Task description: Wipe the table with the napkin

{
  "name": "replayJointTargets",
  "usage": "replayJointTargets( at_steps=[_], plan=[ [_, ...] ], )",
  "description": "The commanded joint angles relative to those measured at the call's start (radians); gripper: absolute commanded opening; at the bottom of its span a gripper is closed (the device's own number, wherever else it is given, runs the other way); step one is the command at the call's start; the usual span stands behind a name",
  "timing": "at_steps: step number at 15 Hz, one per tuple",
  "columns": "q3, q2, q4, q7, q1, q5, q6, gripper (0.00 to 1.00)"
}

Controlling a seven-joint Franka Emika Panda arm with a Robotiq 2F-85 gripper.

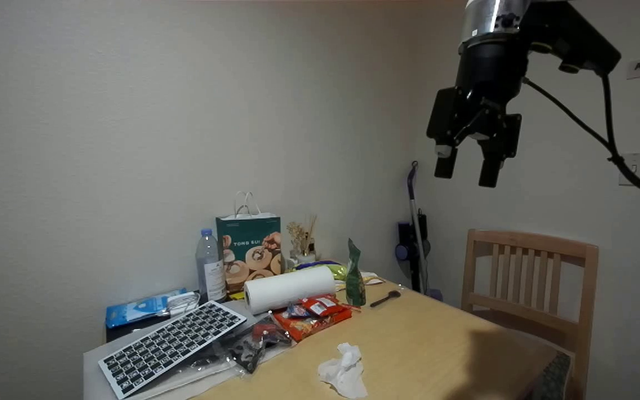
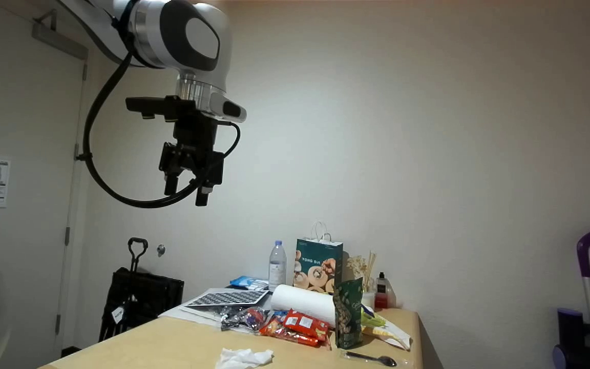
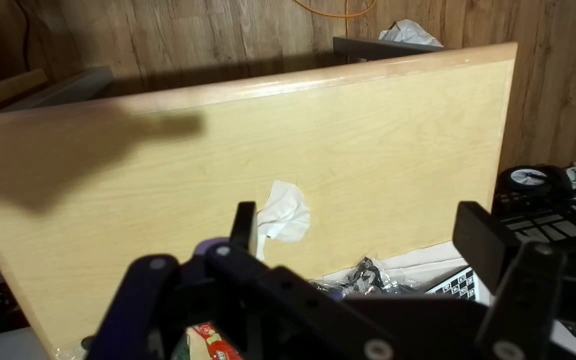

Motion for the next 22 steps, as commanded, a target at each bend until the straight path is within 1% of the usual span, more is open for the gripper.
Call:
replayJointTargets(
  at_steps=[1,13,15,19,22],
  plan=[
    [0.011,0.0,0.002,-0.007,-0.015,0.007,-0.004,1.0],
    [0.011,0.0,0.002,-0.007,-0.015,0.007,-0.004,1.0],
    [0.024,0.037,0.008,-0.002,-0.014,0.004,0.03,1.0],
    [0.058,0.148,0.022,0.002,-0.015,-0.033,0.101,1.0],
    [0.082,0.23,0.034,0.033,-0.019,-0.077,0.118,1.0]
  ],
)
